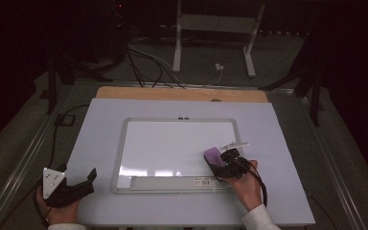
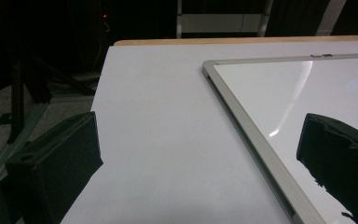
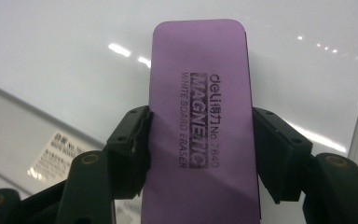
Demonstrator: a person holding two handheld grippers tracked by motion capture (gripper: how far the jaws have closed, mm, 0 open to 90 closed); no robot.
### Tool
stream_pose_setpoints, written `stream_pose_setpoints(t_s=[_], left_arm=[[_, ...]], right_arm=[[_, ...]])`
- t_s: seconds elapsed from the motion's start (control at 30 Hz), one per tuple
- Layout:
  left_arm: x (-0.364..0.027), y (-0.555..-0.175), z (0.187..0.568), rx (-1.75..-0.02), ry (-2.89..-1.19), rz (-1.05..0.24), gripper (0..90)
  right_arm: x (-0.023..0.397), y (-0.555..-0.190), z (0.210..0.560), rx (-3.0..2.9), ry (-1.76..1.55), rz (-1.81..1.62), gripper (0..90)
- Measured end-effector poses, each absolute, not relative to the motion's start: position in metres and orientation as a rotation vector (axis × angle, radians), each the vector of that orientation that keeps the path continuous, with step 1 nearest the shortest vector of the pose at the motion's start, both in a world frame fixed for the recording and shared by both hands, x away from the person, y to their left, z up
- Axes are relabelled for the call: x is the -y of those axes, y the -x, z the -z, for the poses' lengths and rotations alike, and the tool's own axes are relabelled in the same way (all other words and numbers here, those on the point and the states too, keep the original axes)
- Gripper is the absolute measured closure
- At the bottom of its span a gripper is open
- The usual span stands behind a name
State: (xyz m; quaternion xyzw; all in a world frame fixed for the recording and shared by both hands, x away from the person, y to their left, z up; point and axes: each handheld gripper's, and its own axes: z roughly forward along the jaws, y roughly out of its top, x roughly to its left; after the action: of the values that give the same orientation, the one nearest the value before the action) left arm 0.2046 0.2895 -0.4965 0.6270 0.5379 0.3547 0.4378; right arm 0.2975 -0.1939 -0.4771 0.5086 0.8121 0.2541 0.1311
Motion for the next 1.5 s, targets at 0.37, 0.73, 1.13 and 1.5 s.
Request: stream_pose_setpoints(t_s=[0.37, 0.73, 1.13, 1.5], left_arm=[[-0.29, -0.205, 0.497, -1.337, -1.557, -0.879, 0.4], [-0.29, -0.205, 0.497, -1.337, -1.557, -0.879, 0.4], [-0.29, -0.204, 0.497, -1.339, -1.556, -0.878, 0.4], [-0.29, -0.204, 0.497, -1.34, -1.555, -0.881, 0.4]], right_arm=[[0.208, -0.291, 0.478, -2.364, -1.499, -0.714, 40.2], [0.203, -0.287, 0.463, -2.331, -1.367, -0.796, 28.1], [0.205, -0.297, 0.475, -2.386, -1.358, -0.739, 35.4], [0.216, -0.302, 0.47, -2.33, -1.431, -0.76, 50.0]])
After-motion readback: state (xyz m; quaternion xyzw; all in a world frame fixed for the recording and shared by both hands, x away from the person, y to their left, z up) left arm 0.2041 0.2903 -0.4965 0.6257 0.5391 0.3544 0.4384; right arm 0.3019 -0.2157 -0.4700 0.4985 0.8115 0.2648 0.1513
